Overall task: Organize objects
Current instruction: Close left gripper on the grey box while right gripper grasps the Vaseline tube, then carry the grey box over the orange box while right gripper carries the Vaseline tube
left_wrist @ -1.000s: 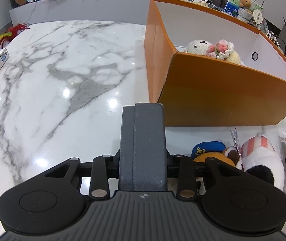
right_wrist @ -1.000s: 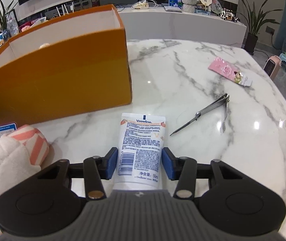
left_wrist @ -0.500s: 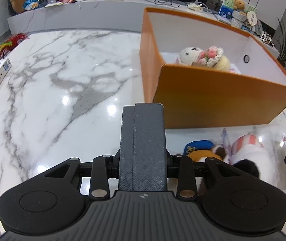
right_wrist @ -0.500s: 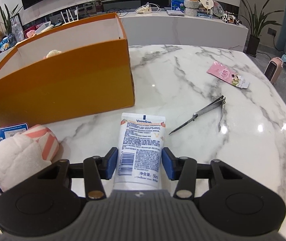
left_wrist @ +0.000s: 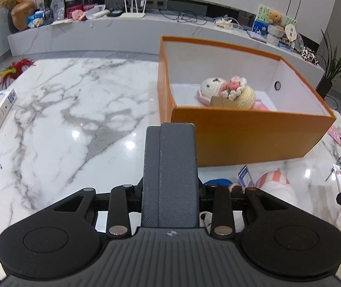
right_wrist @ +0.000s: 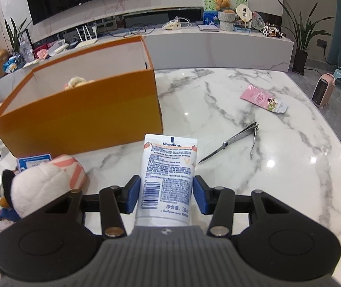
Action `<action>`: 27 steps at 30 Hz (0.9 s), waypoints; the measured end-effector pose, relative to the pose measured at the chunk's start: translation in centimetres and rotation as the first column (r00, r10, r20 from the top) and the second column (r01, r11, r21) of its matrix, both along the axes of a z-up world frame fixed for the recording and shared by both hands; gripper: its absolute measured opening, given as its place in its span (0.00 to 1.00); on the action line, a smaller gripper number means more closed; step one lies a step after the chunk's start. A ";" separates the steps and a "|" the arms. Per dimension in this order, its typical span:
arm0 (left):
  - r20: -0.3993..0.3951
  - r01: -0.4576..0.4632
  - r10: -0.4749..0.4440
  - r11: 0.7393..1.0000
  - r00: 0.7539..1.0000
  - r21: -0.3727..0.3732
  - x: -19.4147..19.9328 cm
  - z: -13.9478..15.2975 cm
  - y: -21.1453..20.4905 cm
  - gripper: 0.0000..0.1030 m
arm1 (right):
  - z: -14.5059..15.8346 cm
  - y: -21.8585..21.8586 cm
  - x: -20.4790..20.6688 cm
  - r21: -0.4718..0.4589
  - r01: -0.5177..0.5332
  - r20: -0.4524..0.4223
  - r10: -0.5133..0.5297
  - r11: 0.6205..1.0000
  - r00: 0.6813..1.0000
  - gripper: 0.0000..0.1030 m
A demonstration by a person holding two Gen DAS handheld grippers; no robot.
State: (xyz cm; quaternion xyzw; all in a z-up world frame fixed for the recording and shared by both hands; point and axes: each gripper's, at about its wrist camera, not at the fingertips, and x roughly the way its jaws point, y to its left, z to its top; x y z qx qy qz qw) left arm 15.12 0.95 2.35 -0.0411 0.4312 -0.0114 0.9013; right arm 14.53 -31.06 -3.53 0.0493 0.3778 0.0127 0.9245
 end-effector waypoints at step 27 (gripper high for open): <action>0.167 0.094 -0.075 0.989 0.983 -0.112 2.8 7.6 -4.1 0.38 | 10.1 2.8 0.6 0.144 -0.144 0.243 0.106 0.979 0.964 0.49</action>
